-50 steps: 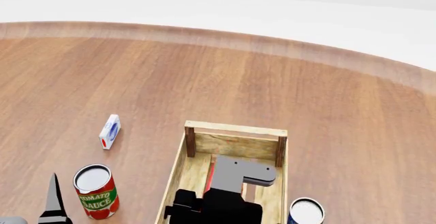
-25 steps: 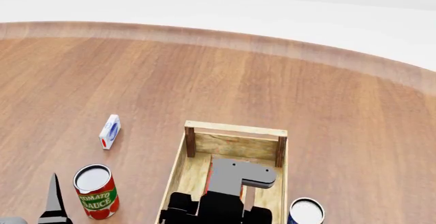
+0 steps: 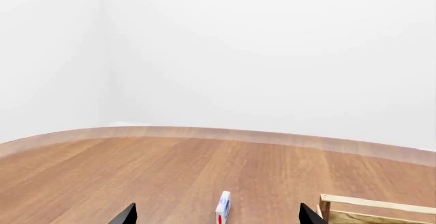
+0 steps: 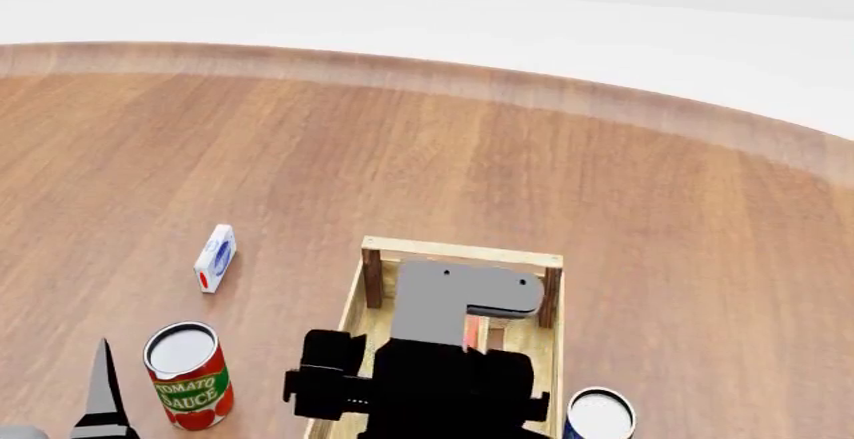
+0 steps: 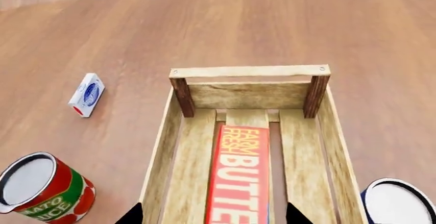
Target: Pick up the butter and put it in the tray.
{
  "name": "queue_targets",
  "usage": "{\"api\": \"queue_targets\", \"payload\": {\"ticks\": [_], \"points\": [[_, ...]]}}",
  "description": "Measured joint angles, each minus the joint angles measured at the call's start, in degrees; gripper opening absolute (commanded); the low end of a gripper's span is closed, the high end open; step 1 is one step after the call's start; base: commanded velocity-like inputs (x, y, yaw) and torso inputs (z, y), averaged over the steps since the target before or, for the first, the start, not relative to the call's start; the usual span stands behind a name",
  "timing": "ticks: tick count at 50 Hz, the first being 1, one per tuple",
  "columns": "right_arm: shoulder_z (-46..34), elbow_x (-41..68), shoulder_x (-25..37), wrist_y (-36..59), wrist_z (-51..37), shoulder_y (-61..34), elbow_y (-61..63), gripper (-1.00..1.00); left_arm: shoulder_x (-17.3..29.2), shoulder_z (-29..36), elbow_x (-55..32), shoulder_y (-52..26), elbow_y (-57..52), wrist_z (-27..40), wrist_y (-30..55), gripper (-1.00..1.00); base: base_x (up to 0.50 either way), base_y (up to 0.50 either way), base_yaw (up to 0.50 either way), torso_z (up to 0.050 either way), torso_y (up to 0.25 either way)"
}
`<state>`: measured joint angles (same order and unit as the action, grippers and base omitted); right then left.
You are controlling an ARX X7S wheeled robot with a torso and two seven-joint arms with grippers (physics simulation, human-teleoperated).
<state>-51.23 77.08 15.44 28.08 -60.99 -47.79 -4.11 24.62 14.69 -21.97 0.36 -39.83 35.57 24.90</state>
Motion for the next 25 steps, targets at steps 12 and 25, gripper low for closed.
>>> {"api": "queue_targets", "payload": {"ticks": [12,25], "points": [[-1.3,-6.8,7.6,-2.1,0.8,1.6,10.0,1.0,0.1,0.3,0.1,0.0,0.2,0.1,-0.2,1.0,0.0,0.0,0.0,0.0,0.0],[-5.1,-21.5,17.4,-9.4,2.3,8.6,18.6,1.0,0.2,0.9,0.4,-0.1,0.1,0.3,0.0,1.0,0.0,0.0,0.0,0.0,0.0]]}}
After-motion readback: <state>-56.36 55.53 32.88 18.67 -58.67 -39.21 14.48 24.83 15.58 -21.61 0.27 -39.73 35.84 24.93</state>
